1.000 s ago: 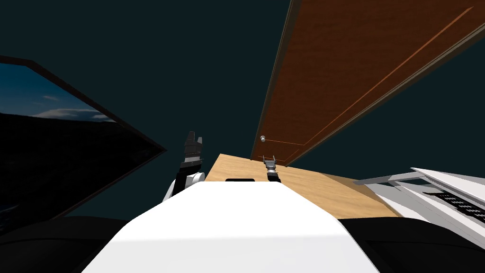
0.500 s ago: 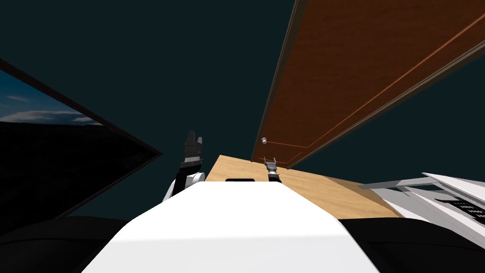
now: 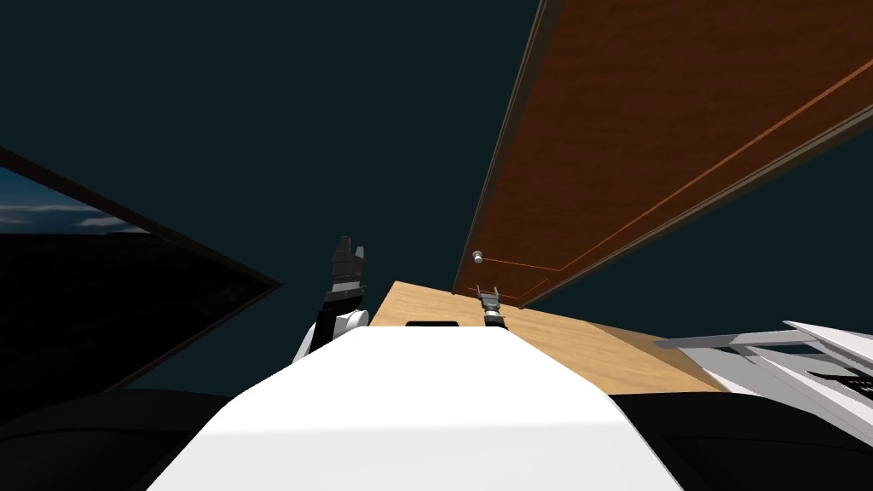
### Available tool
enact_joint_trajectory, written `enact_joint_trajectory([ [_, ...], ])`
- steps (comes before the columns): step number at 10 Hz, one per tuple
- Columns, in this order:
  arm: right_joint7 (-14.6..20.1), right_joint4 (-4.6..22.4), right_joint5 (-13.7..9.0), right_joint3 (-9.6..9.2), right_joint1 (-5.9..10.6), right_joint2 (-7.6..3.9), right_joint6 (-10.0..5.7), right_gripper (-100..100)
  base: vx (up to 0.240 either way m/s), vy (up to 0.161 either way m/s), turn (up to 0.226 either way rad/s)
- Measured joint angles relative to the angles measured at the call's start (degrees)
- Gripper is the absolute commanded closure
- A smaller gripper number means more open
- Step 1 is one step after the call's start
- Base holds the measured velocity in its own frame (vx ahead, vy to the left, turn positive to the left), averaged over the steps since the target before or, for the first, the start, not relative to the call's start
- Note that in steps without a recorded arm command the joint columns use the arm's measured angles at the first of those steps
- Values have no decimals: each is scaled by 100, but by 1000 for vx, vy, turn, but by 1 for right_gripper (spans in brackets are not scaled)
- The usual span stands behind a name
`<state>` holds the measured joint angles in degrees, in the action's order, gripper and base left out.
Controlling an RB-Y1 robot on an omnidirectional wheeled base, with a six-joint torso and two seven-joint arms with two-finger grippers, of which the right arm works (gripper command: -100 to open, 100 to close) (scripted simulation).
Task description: Pull the door open
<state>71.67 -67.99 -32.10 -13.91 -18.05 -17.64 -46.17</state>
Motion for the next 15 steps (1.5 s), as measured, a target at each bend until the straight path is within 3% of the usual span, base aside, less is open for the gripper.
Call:
enact_joint_trajectory([
  [7,794,663,-241,-117,117,-162,-292,-100,147,2,12],
  [9,915,739,-278,-130,129,-185,-327,-100,77,-7,62],
  [13,1118,1230,-413,80,123,-323,-389,-100,153,-28,115],
  [15,1191,1292,-467,169,112,-389,-392,-100,170,-26,96],
])
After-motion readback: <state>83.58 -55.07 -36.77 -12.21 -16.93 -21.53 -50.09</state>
